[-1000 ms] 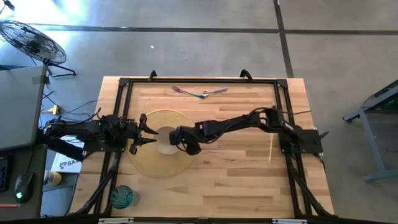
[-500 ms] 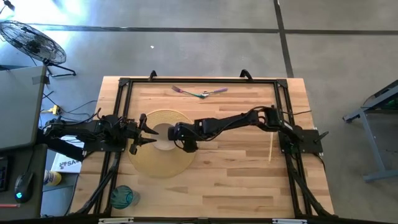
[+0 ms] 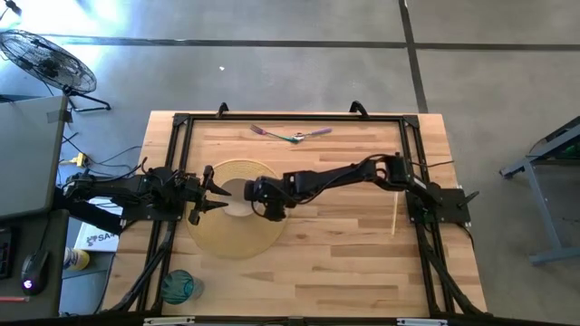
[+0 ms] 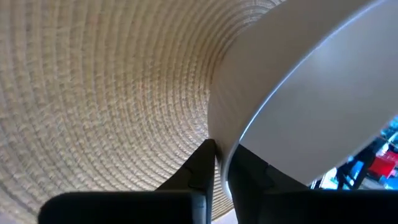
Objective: Pick & Place Utensil
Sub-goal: Put the white bowl on the brown mat
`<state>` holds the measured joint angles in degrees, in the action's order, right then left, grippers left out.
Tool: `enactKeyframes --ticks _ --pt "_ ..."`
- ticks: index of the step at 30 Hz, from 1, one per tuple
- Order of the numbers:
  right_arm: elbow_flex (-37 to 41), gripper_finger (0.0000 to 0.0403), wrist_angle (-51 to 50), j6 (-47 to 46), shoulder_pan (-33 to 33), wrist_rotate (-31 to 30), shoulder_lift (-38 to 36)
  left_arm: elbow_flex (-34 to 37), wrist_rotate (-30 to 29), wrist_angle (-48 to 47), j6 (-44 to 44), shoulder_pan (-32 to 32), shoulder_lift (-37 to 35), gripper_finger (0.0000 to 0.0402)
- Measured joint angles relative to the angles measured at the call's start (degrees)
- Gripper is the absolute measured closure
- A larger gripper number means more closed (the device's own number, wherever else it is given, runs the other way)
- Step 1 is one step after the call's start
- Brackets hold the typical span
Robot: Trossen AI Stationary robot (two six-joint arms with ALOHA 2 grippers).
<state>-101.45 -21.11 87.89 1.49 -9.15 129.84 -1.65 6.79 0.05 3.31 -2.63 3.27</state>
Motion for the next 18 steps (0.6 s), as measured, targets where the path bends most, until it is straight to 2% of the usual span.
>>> enactKeyframes --ticks 18 --pt "0.0 0.026 3.8 -6.1 0.2 -2.3 0.9 0.0 0.0 0.0 0.0 0.0 0.0 0.0259"
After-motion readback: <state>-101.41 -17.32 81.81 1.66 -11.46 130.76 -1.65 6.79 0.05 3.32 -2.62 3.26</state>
